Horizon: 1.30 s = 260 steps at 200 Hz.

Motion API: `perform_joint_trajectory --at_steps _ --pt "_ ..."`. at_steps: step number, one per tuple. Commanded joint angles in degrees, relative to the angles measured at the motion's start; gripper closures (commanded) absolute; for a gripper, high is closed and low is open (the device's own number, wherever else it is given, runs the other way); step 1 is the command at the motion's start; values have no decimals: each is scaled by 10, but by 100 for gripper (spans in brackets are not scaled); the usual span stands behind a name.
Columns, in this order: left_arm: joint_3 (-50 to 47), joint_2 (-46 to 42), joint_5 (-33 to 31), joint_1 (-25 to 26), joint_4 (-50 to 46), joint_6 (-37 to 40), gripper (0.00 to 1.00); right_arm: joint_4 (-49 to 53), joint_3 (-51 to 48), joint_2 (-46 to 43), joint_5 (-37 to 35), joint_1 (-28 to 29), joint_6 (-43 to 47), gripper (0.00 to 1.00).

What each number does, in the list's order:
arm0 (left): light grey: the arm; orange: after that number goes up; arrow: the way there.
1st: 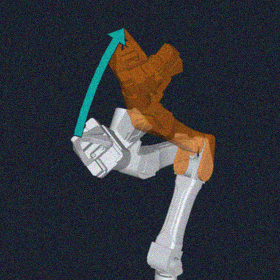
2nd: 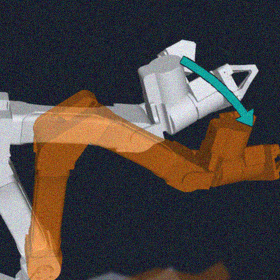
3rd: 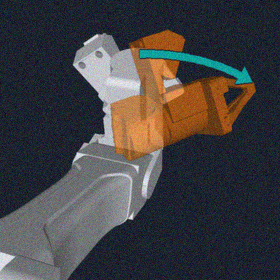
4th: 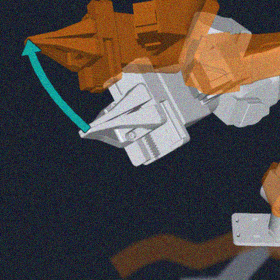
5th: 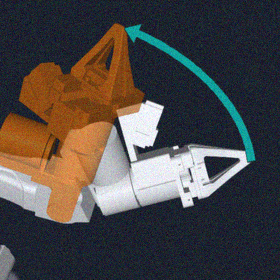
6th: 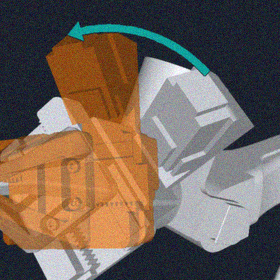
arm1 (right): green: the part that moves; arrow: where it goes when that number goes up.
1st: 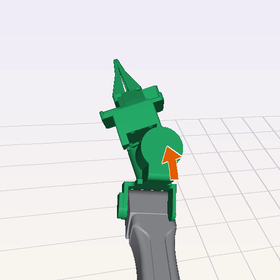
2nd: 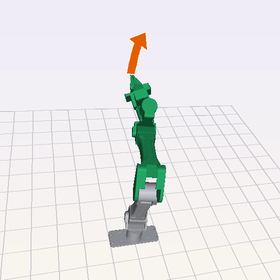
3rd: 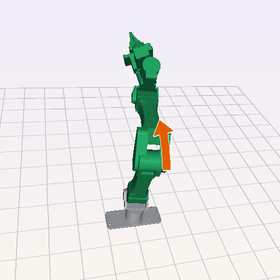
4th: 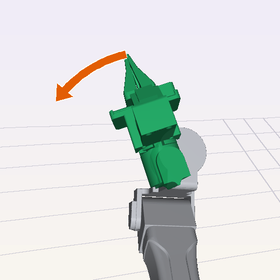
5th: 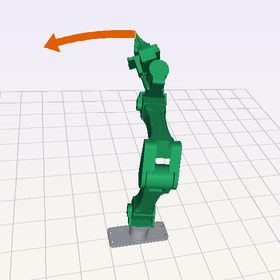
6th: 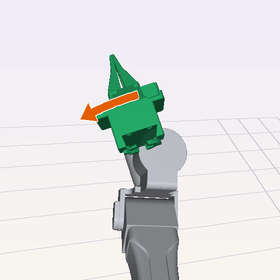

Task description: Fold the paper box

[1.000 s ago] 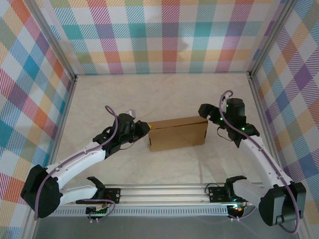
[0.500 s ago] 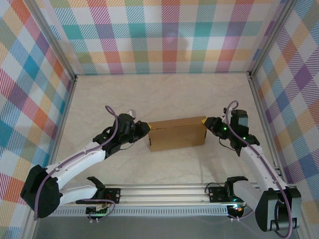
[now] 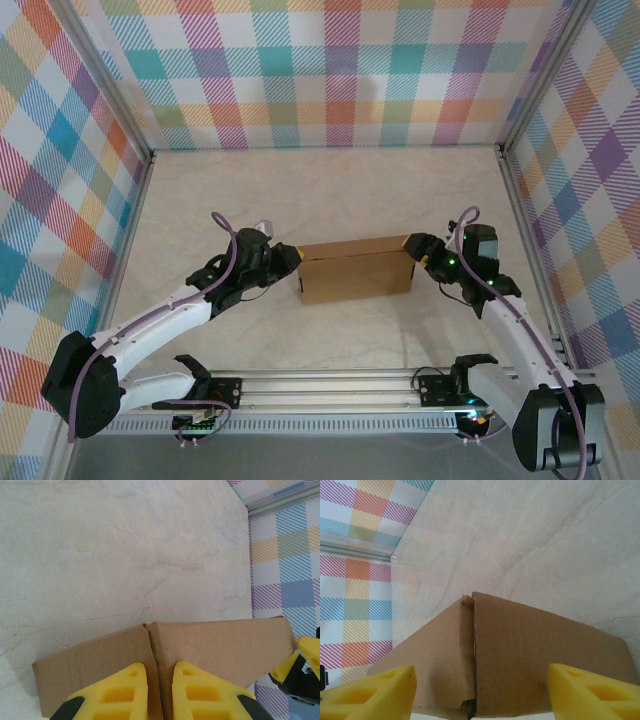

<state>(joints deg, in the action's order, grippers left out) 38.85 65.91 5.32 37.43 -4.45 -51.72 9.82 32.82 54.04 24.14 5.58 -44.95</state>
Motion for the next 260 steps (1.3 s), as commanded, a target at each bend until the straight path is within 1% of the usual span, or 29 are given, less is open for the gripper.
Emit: perform_joint_trajectory --at_steps 1,21,36,55,90,114,128,134,136,140,146,151,158,169,175,184,197,207,217,230,246,249,260 --pt "-72 54 -3 11 -280 19 87 18 38 -5 5 1 -7 26" --pt "-72 55 -2 11 -279 21 87 25 49 1 -9 1 -1 25" --pt "-73 55 -2 11 -279 22 87 30 51 3 -17 1 5 31" --pt "-73 55 -2 11 -279 22 87 35 53 6 -17 1 7 47" --pt "-74 55 -2 11 -279 24 87 40 44 19 -16 1 7 72" --pt "-74 52 1 11 -276 26 86 43 40 21 -20 1 9 100" --pt "-77 45 2 11 -274 27 89 42 44 21 -16 1 14 100" --pt "-78 42 2 11 -272 27 91 43 50 22 -12 1 18 94" --pt "-78 41 2 11 -272 27 94 44 51 22 -11 1 20 91" --pt "-78 40 2 11 -272 27 95 46 57 23 -8 1 25 84" --pt "-77 39 2 11 -272 28 96 48 66 25 -4 2 37 68" --pt "-76 37 2 11 -273 28 96 52 73 26 0 2 49 58" --pt "-73 36 1 11 -275 29 96 57 84 28 5 4 74 47" --pt "-67 33 -3 10 -277 29 95 70 106 34 14 12 131 33" --pt "-62 31 -7 10 -280 30 93 89 123 38 11 17 164 26" --pt "-53 27 -14 11 -284 30 85 112 151 47 15 25 225 21" --pt "-38 21 -20 10 -289 30 68 138 186 61 25 35 301 17" --pt "-24 19 -20 11 -291 30 60 151 213 70 50 45 366 13" --pt "-10 17 -17 11 -292 29 54 160 231 79 77 56 433 7" --pt "11 18 -20 11 -300 35 50 171 247 87 91 74 512 0" --pt "44 23 -22 9 -317 45 45 199 262 101 121 85 628 0" --pt "50 24 -22 9 -320 48 42 205 264 104 126 86 644 0" --pt "72 31 -22 8 -325 55 35 225 274 118 147 89 700 0"
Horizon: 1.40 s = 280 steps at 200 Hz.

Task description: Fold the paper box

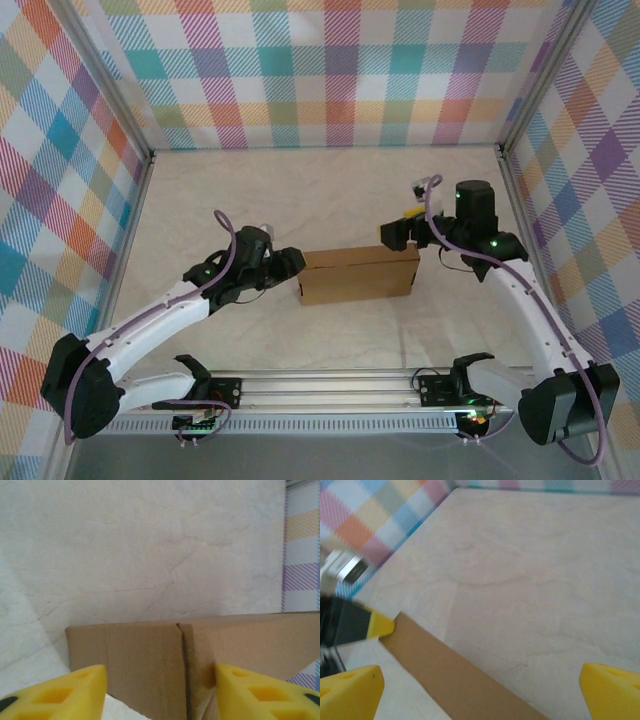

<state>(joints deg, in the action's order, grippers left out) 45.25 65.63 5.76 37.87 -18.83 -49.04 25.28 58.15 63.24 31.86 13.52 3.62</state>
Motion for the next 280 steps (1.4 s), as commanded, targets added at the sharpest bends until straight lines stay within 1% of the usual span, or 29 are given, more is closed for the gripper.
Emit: perform_joint_trajectory --at_steps 1,5,11,21,28,31,46,51,60,87,118,144,166,199,235,243,258,280 --pt "10 34 -26 3 -182 29 35 72 23 26 71 10 219 0" --pt "18 37 -24 2 -182 31 31 82 28 33 74 12 235 0" --pt "30 41 -22 0 -182 37 28 98 36 42 81 17 264 0" --pt "51 51 -18 -4 -181 46 18 119 47 57 84 28 306 0" --pt "68 58 -16 -8 -184 53 15 136 56 68 84 37 343 0" --pt "73 62 -16 -9 -185 55 11 143 59 73 83 42 359 0" --pt "110 76 -19 -19 -190 63 6 163 76 98 81 58 411 0" --pt "121 80 -22 -23 -192 65 3 167 82 108 81 61 424 0" --pt "136 83 -23 -31 -187 68 1 177 97 129 78 66 446 0" --pt "173 88 -13 -66 -185 87 0 242 151 198 59 93 506 0" --pt "180 79 -5 -100 -189 108 0 247 185 258 -4 115 522 0" --pt "169 72 5 -124 -189 114 0 298 225 314 -14 132 543 0" --pt "161 67 5 -141 -195 120 0 319 228 338 -33 144 546 0" --pt "143 66 18 -153 -181 119 0 302 215 336 -49 152 530 1" --pt "139 78 26 -154 -173 124 0 207 213 287 -52 150 484 0" --pt "137 81 27 -154 -171 125 0 212 223 283 -41 150 480 0" --pt "136 86 29 -154 -167 128 0 236 233 276 0 151 485 0" --pt "130 86 29 -155 -164 130 0 280 213 266 36 160 523 0"
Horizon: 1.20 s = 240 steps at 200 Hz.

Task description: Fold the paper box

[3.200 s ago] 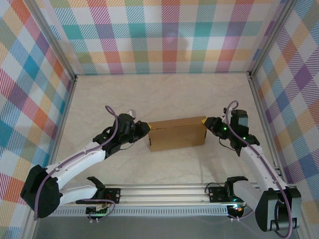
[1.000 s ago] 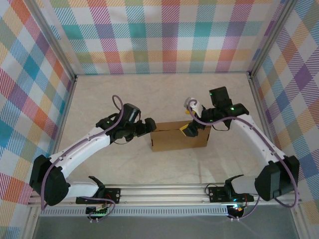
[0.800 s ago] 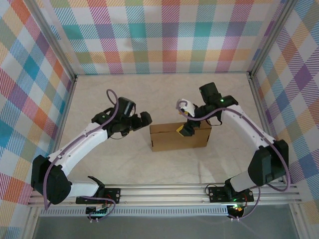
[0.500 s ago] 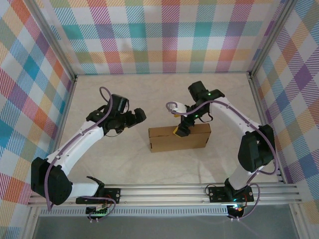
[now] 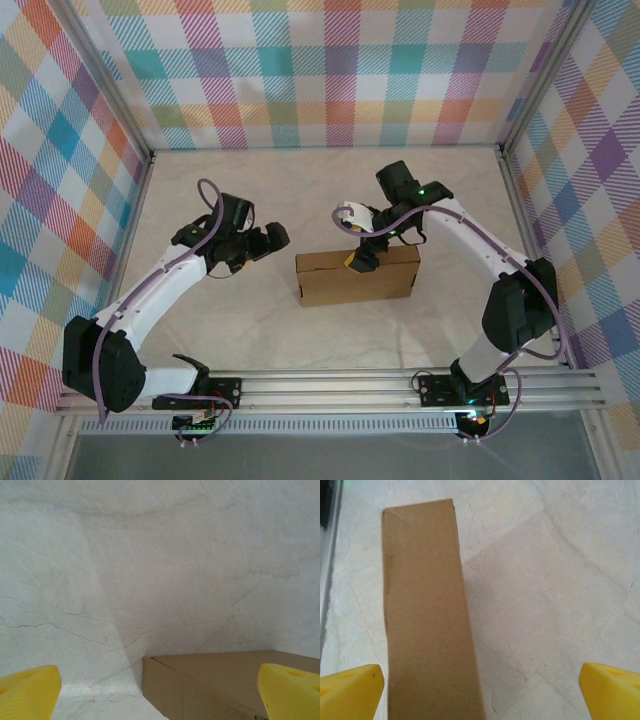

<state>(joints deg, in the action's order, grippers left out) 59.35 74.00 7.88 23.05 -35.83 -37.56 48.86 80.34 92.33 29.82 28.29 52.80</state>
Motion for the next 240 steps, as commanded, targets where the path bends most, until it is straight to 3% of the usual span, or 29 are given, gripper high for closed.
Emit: perform_joint_trajectory --at_steps 1,66,90,108,127,140,187,212,240 --pt "-11 3 7 -6 7 15 0 47 -10 -24 57 12 33 0" --pt "-21 7 9 -10 6 23 0 82 -14 15 16 29 47 1" --pt "-22 8 11 -11 6 26 0 77 -11 27 -33 36 42 10" --pt "-24 9 8 -12 6 29 0 72 -11 29 -49 37 42 27" --pt "-23 14 11 -13 6 30 0 68 -9 22 -50 39 41 32" --pt "-23 16 13 -13 8 32 0 60 -11 16 -57 43 42 43" --pt "-20 26 14 -14 10 34 0 26 -19 -14 -84 48 32 45" --pt "-19 24 6 -23 15 30 0 -34 -26 -35 -127 48 22 45" --pt "-23 19 9 -60 18 21 0 -201 -65 -54 -218 54 16 46"
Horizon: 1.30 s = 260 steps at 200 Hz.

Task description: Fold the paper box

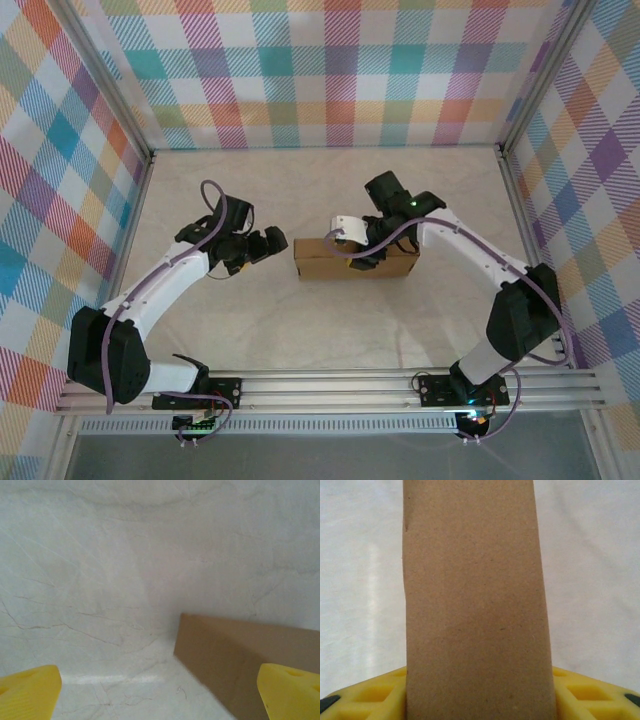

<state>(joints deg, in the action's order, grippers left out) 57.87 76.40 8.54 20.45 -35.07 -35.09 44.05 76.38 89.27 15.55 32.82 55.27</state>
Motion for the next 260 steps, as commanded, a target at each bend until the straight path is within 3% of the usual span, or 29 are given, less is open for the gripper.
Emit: perform_joint_trajectory --at_steps 1,88,117,139,145,164,183,209,235,260 --pt "-8 -5 3 -35 10 -4 0 -159 -27 -23 -79 10 -8 46" --pt "-33 -24 1 -111 11 8 0 -637 -148 112 -346 77 112 41" --pt "-41 -27 -4 -113 14 10 0 -692 -176 147 -370 86 95 32" --pt "-43 -25 -4 -114 14 15 0 -698 -182 150 -369 86 84 7" --pt "-41 -24 -5 -115 15 16 0 -697 -183 145 -365 85 80 0" --pt "-44 -25 -3 -118 29 18 0 -641 -186 100 -297 78 40 0" --pt "-46 -22 0 -120 62 23 0 -507 -178 33 -135 51 -44 0" --pt "-54 -30 -33 -121 120 42 0 -421 -181 -36 74 -2 -151 0" --pt "-69 -55 -97 -121 178 82 0 -447 -217 -80 98 -38 -225 0" --pt "-114 -82 -179 -121 261 159 0 -531 -275 -117 46 -92 -333 0"
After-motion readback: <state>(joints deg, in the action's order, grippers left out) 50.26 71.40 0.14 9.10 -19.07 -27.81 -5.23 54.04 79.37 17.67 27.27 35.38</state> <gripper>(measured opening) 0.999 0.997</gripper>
